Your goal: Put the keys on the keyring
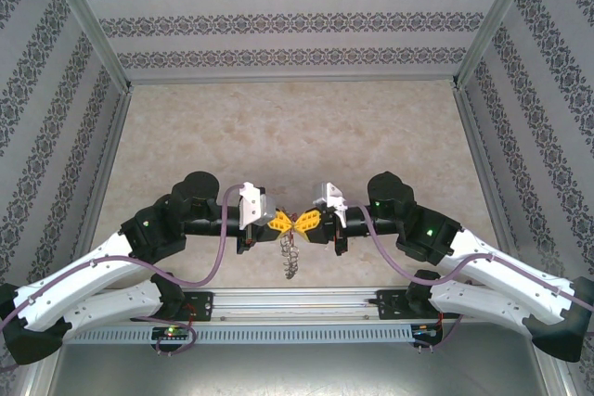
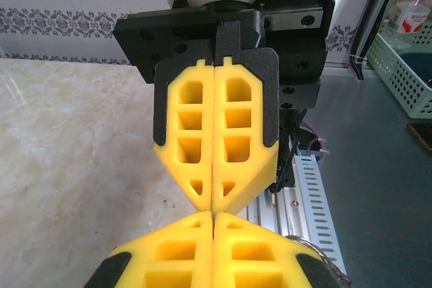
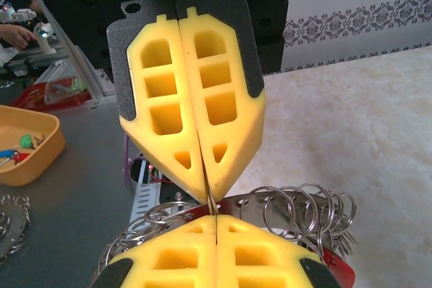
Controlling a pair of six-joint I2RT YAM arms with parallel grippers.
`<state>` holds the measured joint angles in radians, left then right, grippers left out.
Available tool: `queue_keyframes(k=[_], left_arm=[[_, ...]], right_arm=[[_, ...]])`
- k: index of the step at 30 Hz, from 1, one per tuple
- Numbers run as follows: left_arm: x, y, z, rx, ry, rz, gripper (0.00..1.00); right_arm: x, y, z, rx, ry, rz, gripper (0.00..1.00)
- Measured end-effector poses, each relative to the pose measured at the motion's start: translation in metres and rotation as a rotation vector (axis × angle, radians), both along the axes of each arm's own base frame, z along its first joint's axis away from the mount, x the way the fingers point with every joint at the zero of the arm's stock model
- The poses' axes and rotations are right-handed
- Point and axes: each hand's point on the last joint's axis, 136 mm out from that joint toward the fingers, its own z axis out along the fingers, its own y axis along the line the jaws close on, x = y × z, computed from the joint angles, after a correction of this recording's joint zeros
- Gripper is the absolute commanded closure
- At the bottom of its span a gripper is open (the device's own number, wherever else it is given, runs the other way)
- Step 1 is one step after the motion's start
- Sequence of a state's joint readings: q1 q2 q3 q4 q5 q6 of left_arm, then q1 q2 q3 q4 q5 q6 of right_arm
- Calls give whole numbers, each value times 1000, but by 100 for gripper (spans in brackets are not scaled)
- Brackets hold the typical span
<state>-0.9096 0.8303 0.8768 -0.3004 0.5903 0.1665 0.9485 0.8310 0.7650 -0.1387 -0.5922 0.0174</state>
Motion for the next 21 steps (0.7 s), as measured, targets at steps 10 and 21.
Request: queue_keyframes(k=[10,21], left_arm=[[0,-1,12,-52,-25,-1,100],[-2,-1,18,-104,-44,-8,100]], right_arm=[[0,-2,5,33,-13,-7,100],[1,-1,8,49,-20,-7,100]])
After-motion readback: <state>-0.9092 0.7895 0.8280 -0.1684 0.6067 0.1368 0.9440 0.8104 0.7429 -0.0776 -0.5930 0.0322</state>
